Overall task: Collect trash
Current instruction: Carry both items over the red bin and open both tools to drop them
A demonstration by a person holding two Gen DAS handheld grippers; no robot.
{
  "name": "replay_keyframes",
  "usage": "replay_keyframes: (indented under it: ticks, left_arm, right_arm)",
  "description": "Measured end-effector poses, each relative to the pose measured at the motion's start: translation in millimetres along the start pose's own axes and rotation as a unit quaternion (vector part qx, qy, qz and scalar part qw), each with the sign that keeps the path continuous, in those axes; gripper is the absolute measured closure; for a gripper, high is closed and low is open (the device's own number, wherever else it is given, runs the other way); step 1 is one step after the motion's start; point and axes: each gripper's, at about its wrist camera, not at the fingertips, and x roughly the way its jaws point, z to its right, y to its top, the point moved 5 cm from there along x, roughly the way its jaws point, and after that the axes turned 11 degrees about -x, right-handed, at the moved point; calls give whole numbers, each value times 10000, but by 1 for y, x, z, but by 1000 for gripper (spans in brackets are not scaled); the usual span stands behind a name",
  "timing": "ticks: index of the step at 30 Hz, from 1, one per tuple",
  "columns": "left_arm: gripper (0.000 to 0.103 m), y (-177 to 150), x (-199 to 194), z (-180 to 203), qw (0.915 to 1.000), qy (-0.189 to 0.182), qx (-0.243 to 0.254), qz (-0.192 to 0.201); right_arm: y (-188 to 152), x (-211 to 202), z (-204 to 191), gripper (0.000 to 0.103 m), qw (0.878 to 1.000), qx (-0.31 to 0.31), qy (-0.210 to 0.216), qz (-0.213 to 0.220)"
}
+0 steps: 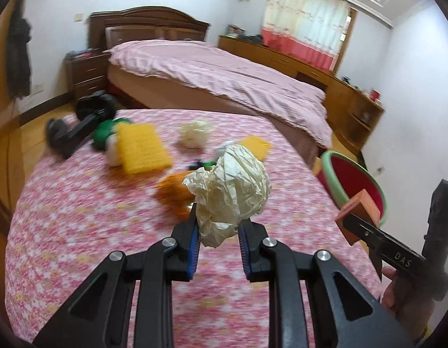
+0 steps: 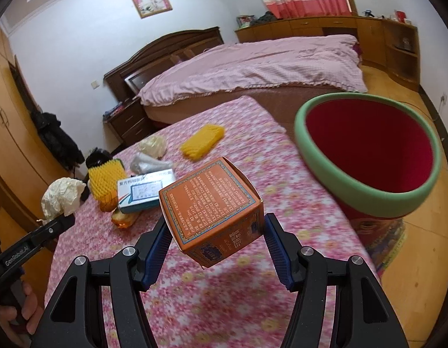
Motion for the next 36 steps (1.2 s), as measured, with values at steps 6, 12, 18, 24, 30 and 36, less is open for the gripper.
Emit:
replay_keyframes:
  ticks: [6,12,18,24,30,36]
  left_arm:
    - [80,1,13,53,9981,-409,407,-207]
    - [80,-2,40,102,9939,-713,720,-428]
    - [80,-4,73,149,9886,-985,924,-669]
    - [80,-9,111,184,9827,-1181,1101,-912]
    - [80,-16,142,212,9779,-1270,1238,-1109]
    - [80,-25,165,224,9746,-1245,1377,-1250]
  right_arm:
    - [6,-25,33,38,9990,231,-294,227]
    - [12,-43,74,38,9962,507,-595,373]
    - [18,-47,111,38,9930,692,-878,392]
    - [19,-43,142,38,9898,838,-1100,334]
    - [17,-35,171,38,9869,1021,-1225,246]
    - [15,-27,189,38,9849,1126,-1306,164]
